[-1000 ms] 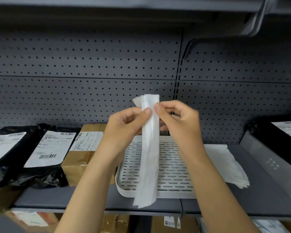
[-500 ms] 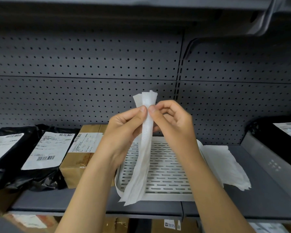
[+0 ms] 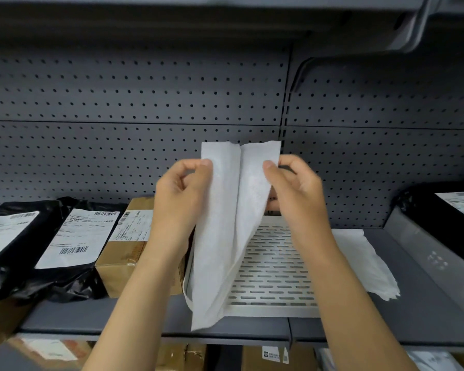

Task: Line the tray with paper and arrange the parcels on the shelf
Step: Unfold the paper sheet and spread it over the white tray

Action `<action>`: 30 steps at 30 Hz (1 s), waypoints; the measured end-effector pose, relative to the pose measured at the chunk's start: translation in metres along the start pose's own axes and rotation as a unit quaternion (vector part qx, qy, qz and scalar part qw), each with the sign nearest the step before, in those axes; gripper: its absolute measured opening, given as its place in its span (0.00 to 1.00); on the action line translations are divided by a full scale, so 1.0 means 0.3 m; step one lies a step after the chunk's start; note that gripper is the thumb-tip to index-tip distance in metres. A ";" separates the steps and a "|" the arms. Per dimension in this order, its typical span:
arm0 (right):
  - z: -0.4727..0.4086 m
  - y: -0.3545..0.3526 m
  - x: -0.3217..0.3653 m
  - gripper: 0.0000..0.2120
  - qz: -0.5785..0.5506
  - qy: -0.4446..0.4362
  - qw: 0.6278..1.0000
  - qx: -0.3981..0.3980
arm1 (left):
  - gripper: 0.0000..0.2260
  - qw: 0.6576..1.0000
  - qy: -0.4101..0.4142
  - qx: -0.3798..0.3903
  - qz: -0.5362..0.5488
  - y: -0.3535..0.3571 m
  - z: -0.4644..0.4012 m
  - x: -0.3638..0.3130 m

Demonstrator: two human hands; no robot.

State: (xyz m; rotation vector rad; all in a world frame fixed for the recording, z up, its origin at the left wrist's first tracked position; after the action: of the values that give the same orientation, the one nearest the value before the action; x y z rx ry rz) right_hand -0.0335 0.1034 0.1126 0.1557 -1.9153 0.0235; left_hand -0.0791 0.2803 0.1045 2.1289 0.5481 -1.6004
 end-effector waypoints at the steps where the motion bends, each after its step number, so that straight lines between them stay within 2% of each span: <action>1: -0.008 -0.023 0.000 0.07 0.019 -0.002 1.000 -0.020 | 0.07 0.999 0.017 -0.021 -0.023 -0.014 -0.008 -0.003; 6: -0.062 -0.143 -0.024 0.07 0.102 -0.008 0.991 -0.091 | 0.09 0.979 0.082 -0.100 -0.160 -0.089 -0.040 -0.014; 10: -0.106 -0.226 -0.038 0.06 0.191 -0.026 0.974 -0.121 | 0.11 0.954 0.107 -0.107 -0.258 -0.130 -0.066 -0.019; 15: -0.172 -0.311 -0.085 0.08 0.294 -0.028 0.944 -0.145 | 0.13 0.918 0.085 -0.103 -0.374 -0.139 -0.145 0.022; 21: -0.228 -0.386 -0.259 0.10 0.377 0.014 0.915 -0.146 | 0.16 0.860 0.084 -0.068 -0.498 -0.096 -0.247 0.177; 26: -0.240 -0.407 -0.434 0.11 0.426 0.087 0.895 -0.097 | 0.15 0.809 0.072 -0.020 -0.583 -0.054 -0.263 0.287; 30: -0.231 -0.411 -0.507 0.12 0.467 0.110 0.874 -0.073 | 0.13 0.770 0.068 0.002 -0.635 -0.027 -0.257 0.337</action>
State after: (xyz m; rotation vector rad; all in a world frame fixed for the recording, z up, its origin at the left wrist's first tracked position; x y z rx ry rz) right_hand 0.0969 0.0024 -0.0135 -0.8532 -1.5887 0.5219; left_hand 0.0045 0.3354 0.0256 1.8489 2.3887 -1.9271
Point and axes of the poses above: each hand's wrist, its own z-axis away from the middle knuckle, its own y-axis out of the palm, x = y × z, the point moved 4 cm from there along -z, towards the middle knuckle, and after that the axes turned 1 degree about -x, right-handed, at the moved point
